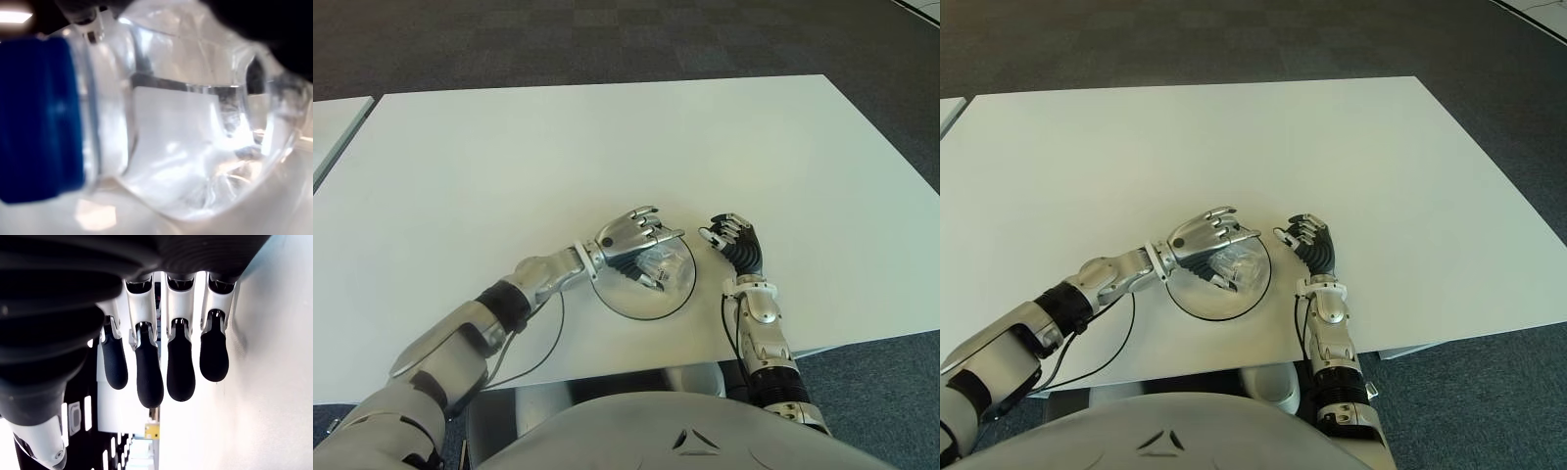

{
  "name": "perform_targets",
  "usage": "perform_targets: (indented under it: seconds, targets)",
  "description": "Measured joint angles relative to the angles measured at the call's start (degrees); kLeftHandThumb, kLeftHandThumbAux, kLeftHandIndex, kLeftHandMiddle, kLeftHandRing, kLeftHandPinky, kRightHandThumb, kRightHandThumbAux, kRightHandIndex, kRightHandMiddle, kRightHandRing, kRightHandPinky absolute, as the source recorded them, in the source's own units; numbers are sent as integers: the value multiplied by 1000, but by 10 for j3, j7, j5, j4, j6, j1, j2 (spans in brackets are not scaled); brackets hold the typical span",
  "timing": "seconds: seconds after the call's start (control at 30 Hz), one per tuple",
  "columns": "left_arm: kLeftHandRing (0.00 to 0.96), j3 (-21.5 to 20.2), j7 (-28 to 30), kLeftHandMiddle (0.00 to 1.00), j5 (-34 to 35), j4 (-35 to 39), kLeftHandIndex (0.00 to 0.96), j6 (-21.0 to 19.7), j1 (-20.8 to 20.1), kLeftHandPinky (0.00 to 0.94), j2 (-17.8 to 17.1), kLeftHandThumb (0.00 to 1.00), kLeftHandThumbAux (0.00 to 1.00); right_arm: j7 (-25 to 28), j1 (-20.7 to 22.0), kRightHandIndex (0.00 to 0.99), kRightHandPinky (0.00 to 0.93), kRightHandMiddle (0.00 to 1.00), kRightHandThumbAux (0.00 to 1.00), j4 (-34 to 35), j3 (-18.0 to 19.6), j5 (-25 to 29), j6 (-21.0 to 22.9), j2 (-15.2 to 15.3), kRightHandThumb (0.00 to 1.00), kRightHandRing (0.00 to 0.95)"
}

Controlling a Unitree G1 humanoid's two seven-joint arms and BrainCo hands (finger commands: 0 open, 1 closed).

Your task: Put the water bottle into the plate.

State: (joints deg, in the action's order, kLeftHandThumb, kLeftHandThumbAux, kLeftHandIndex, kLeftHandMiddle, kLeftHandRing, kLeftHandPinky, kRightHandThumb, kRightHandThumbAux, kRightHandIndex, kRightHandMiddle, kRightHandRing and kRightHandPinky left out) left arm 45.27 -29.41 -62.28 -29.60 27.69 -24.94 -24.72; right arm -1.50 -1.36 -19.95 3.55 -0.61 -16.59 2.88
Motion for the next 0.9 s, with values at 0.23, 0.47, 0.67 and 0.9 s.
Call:
perform_targets:
  seconds: [0.23, 0.47, 0.67, 0.9]
  targets:
    - [0, -12, -24, 0, 5, 0, 0, 4, 9, 0, 0, 286, 177, -1, 0, 432, 649, 611, 729, 2, 0, -1, 3, 0, 706, 630]
    - [0, -27, -32, 0, 13, 19, 0, 8, 19, 0, -4, 311, 156, -1, 0, 432, 646, 608, 729, 3, 0, -1, 5, 1, 706, 626]
    - [0, -46, -53, 0, 16, 38, 0, 8, 30, 0, -4, 318, 137, -2, 0, 432, 651, 611, 729, 3, 0, -2, 5, 1, 706, 630]
    - [0, -62, -87, 0, 14, 53, 0, -4, 43, 0, -4, 325, 126, -5, -1, 432, 651, 616, 729, 3, -1, -4, 5, 1, 707, 634]
